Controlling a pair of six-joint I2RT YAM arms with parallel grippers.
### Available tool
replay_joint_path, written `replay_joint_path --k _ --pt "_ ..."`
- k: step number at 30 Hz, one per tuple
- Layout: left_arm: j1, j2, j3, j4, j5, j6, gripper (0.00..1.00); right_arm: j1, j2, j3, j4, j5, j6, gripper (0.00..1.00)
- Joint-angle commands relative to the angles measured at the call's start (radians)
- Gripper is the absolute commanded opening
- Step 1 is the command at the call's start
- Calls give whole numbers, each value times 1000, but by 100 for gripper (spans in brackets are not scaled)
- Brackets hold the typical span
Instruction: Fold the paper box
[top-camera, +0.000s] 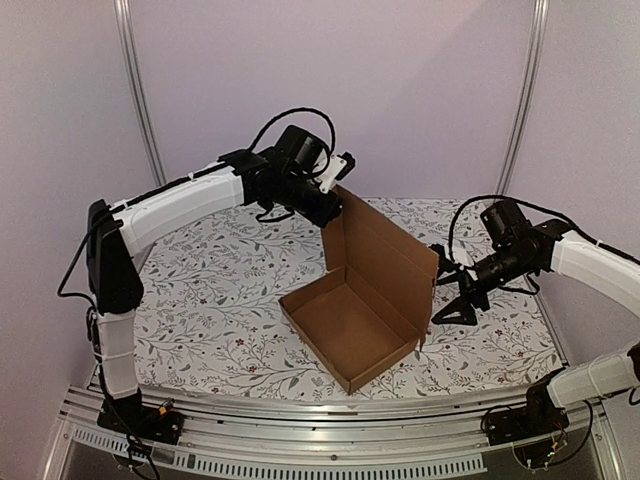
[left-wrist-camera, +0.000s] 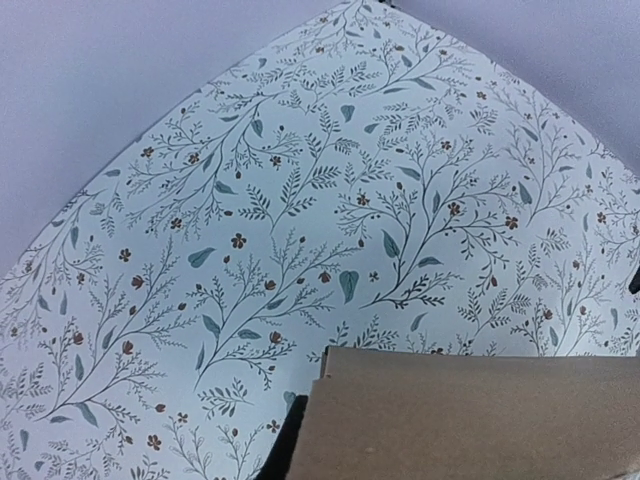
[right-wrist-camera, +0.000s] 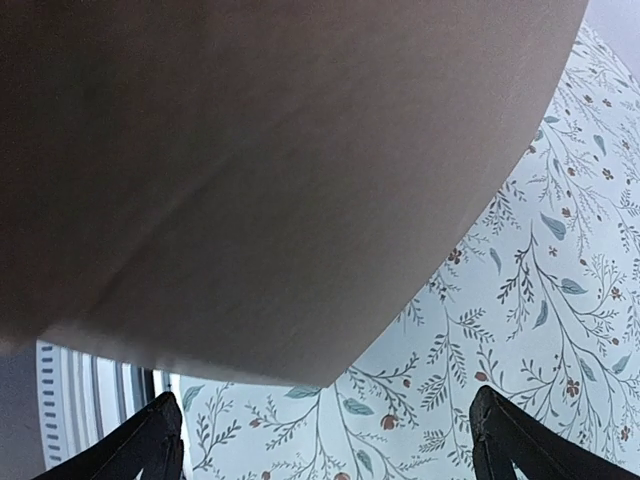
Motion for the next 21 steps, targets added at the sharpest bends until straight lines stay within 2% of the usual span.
replay_joint_path --k 1,12,16,21 --pt "24 60 83 -61 63 -3 6 28 67 1 268 -1 221 99" --pt "38 113 235 -192 94 -76 6 64 142 32 398 58 386 99" --pt "38 95 180 -198 132 -108 5 64 166 32 388 54 378 99" --pt "32 33 6 -118 159 -156 4 64 188 34 371 34 373 99"
